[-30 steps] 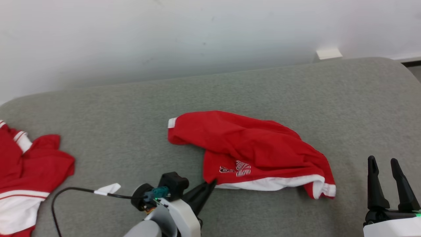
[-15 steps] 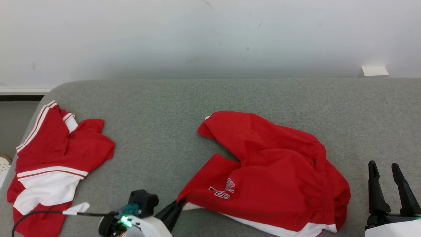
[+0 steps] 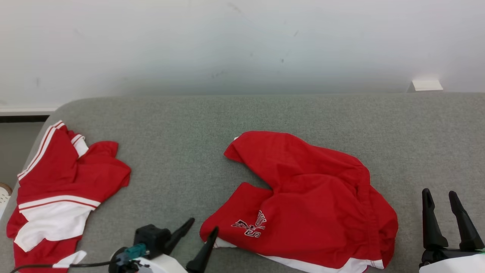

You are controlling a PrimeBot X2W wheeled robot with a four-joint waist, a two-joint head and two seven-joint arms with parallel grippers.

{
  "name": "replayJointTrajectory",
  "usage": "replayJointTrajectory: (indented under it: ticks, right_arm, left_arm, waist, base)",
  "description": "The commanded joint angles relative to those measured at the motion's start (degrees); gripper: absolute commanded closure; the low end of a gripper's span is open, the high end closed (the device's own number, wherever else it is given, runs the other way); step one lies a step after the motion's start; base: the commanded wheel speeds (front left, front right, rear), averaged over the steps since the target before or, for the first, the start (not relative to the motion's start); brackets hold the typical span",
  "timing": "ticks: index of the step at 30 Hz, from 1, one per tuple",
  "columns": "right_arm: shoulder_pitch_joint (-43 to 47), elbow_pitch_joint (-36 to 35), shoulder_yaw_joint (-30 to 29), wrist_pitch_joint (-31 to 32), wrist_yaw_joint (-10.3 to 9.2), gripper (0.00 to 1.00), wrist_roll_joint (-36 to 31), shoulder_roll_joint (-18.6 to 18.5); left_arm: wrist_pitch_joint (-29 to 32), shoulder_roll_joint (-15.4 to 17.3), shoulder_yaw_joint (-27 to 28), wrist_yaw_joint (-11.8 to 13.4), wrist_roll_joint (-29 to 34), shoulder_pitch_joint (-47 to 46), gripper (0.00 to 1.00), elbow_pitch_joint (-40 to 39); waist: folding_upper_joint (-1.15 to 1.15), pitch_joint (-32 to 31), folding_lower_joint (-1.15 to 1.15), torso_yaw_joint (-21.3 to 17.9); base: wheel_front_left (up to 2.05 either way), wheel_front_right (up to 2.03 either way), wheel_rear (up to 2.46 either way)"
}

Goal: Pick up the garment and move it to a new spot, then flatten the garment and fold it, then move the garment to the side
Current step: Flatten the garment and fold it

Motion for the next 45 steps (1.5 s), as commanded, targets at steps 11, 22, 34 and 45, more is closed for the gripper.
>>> replayJointTrajectory:
  ticks: [11, 22, 34, 45]
  right_arm:
    - [3.4, -7.6, -2.6, 0.0, -0.10, 0.00, -2.9, 2.3]
    - [10.4, -13.8, -1.1, 0.0, -0.10, 0.00, -9.2, 1.6]
    - [9.9, -10.8, 1.1, 0.0, -0.11, 0.00, -9.7, 1.9]
    - [8.4, -11.8, 0.9, 0.0, -0.11, 0.00, -10.2, 2.1]
  left_arm:
    - [-9.6, -0.7, 8.7, 4.7, -0.5, 5.2, 0.00, -3.7]
    - [-9.9, -7.3, 24.3, 2.0, 7.6, 11.3, 0.00, -7.7]
    - [-9.9, -14.4, 33.4, -5.2, 16.5, 12.9, 0.00, -4.8]
    - [-9.9, -16.3, 35.2, -8.0, 20.2, 12.0, 0.00, -4.1]
  waist:
    - [0.00, -3.9, 0.00, -0.7]
    - [0.00, -4.5, 0.00, 0.3]
    - [0.00, -3.2, 0.00, -0.1]
    - [0.00, -2.4, 0.00, -0.9]
  base:
    - [0.00, 0.00, 0.00]
    - [0.00, 0.00, 0.00]
    - [0.00, 0.00, 0.00]
    - [0.00, 0.00, 0.00]
